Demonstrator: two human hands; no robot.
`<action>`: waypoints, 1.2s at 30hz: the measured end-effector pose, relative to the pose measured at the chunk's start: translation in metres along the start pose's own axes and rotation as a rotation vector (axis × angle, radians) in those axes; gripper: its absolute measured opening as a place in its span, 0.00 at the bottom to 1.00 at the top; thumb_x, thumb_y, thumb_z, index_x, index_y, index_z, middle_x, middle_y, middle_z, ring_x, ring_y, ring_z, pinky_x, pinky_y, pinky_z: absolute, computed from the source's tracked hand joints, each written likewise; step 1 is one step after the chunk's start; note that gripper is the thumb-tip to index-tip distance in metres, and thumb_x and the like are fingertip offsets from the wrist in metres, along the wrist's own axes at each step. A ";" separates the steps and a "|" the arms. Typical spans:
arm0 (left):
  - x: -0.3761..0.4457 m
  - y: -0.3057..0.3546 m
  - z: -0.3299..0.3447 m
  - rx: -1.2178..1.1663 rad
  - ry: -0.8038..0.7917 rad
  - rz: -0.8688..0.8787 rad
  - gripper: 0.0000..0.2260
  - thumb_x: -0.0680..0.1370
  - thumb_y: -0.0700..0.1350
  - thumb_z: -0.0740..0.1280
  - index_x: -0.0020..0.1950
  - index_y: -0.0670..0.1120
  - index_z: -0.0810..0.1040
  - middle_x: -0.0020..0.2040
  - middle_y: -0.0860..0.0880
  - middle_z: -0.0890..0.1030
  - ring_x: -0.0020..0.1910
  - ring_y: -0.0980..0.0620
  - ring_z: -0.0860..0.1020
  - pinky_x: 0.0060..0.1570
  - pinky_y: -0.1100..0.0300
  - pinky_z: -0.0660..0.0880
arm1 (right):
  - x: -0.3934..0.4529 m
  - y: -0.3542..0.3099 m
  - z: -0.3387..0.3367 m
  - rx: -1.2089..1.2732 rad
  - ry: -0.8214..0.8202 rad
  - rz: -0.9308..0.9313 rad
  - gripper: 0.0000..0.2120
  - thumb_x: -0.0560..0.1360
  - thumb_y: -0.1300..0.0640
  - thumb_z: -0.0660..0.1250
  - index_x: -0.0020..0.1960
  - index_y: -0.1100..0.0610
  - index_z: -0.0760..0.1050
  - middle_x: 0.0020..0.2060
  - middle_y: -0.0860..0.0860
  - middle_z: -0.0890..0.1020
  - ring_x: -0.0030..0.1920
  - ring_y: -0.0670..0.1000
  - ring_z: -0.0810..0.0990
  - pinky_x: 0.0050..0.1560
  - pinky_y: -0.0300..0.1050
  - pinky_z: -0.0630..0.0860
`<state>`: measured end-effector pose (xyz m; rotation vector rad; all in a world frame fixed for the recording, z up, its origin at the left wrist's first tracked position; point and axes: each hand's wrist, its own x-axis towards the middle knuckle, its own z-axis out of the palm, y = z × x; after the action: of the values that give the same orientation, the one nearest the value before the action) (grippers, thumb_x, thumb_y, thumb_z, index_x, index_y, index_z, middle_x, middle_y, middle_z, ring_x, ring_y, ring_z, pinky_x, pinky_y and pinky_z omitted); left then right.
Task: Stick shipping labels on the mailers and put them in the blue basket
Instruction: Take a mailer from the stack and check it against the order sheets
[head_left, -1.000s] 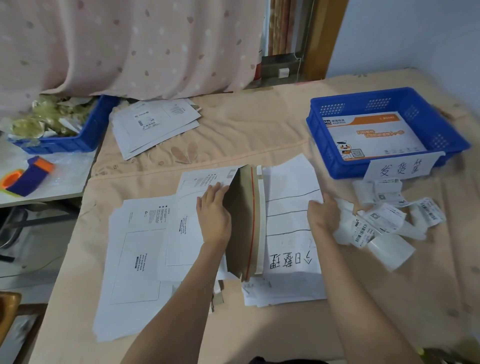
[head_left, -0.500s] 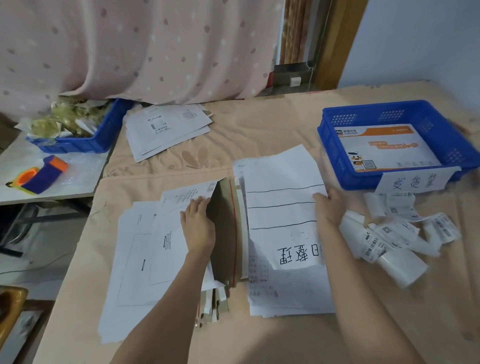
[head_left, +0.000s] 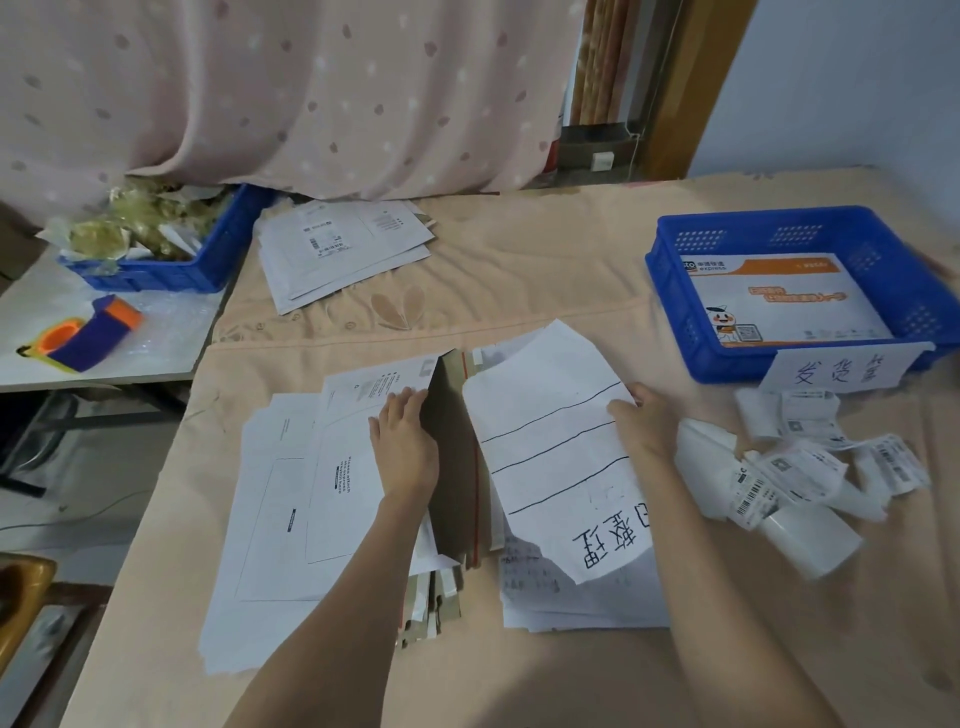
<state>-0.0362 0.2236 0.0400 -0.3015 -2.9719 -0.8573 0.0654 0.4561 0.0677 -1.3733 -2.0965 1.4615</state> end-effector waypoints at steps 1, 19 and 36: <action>0.000 0.000 0.001 -0.004 0.001 0.001 0.27 0.75 0.27 0.55 0.70 0.45 0.71 0.72 0.46 0.69 0.73 0.45 0.62 0.75 0.48 0.52 | -0.001 -0.001 0.001 -0.012 -0.016 0.000 0.05 0.68 0.61 0.61 0.40 0.53 0.75 0.39 0.50 0.80 0.38 0.53 0.75 0.37 0.42 0.68; -0.009 0.007 0.007 -0.144 -0.010 0.069 0.30 0.70 0.23 0.52 0.69 0.42 0.71 0.72 0.43 0.68 0.75 0.42 0.59 0.70 0.51 0.50 | -0.022 -0.024 0.052 -0.042 -0.224 0.011 0.13 0.68 0.63 0.69 0.52 0.58 0.76 0.46 0.52 0.81 0.46 0.55 0.80 0.44 0.45 0.75; -0.008 0.005 0.007 -0.194 -0.046 0.048 0.31 0.71 0.24 0.52 0.72 0.43 0.69 0.74 0.45 0.65 0.76 0.44 0.56 0.73 0.49 0.48 | -0.007 -0.021 0.039 0.206 -0.419 0.344 0.07 0.65 0.69 0.71 0.36 0.58 0.79 0.39 0.50 0.81 0.53 0.56 0.77 0.58 0.47 0.73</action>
<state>-0.0274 0.2304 0.0360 -0.4014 -2.9125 -1.1506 0.0327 0.4261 0.0688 -1.5027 -1.9136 2.2030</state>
